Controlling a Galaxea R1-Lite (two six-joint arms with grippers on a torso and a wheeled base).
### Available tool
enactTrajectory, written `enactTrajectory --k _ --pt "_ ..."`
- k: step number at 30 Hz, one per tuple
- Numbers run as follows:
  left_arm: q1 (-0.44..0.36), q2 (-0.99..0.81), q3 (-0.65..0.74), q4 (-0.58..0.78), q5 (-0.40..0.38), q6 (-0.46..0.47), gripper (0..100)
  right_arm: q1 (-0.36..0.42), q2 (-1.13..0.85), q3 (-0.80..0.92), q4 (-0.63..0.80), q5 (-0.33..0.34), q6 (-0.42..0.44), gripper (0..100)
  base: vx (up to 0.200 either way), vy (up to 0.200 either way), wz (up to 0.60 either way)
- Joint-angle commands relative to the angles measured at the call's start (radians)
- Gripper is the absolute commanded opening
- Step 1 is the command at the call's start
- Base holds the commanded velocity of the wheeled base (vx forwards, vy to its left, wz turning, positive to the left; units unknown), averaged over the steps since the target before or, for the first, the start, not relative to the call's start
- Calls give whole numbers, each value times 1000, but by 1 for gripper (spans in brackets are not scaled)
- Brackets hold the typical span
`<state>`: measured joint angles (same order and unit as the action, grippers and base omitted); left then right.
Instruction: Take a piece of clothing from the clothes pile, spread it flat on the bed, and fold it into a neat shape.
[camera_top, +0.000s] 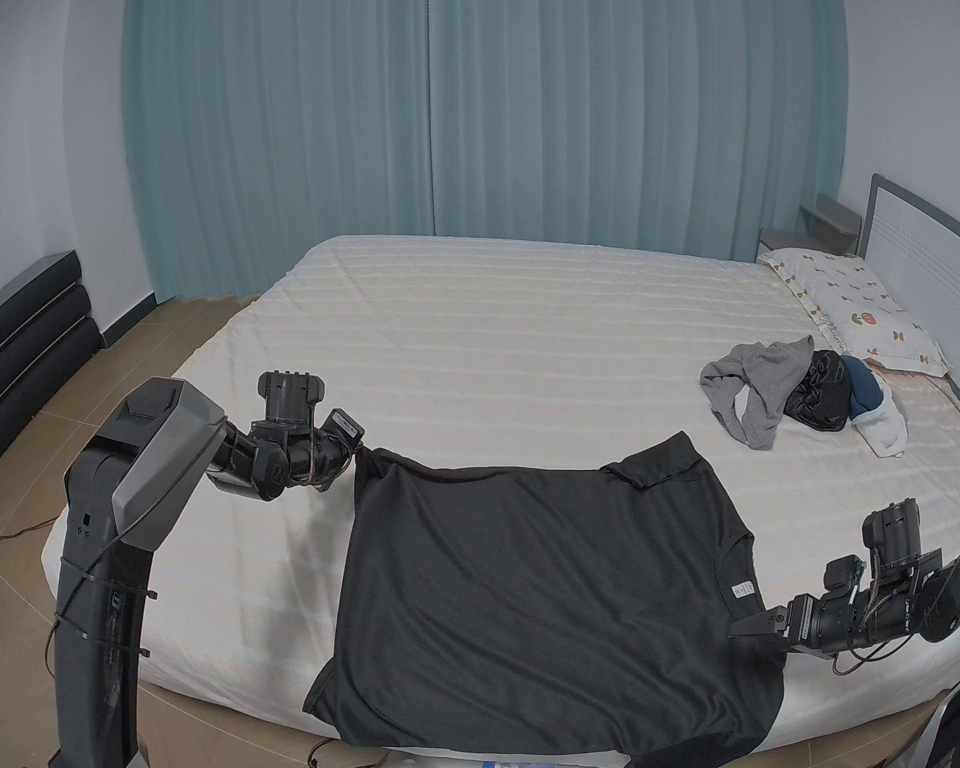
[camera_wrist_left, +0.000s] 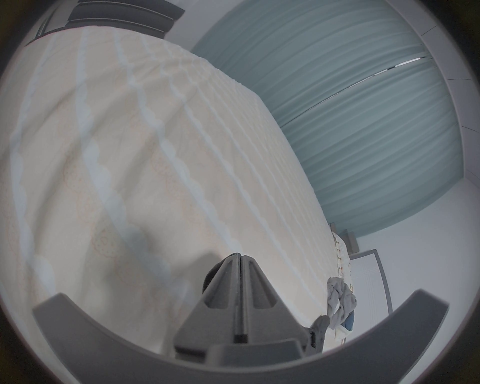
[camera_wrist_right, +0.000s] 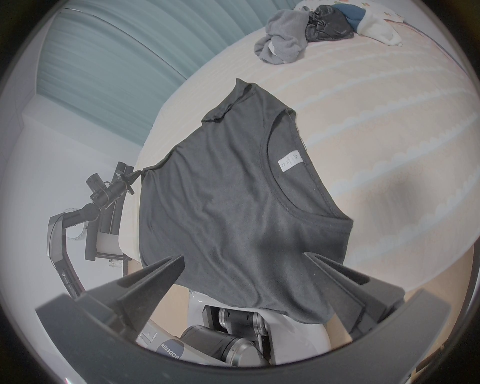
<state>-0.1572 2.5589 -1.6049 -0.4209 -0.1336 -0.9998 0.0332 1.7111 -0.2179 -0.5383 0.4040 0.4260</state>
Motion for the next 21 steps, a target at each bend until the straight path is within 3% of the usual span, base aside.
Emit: enactTrajectory --k 1,13,15,21 --pt "1 -42 3 -3 0 1 0 -1 28 9 -20 -1 -1 100 0 0 0" --pt "27 -88 0 -3 98 84 0 -1 30 12 -31 -1 0 100 0 0 0" --pt "31 -98 -1 -7 144 130 0 -1 30 11 -31 -1 0 100 0 0 0" --pt "28 -88 17 -111 177 185 0 -3 30 12 -31 -1 0 100 0 0 0"
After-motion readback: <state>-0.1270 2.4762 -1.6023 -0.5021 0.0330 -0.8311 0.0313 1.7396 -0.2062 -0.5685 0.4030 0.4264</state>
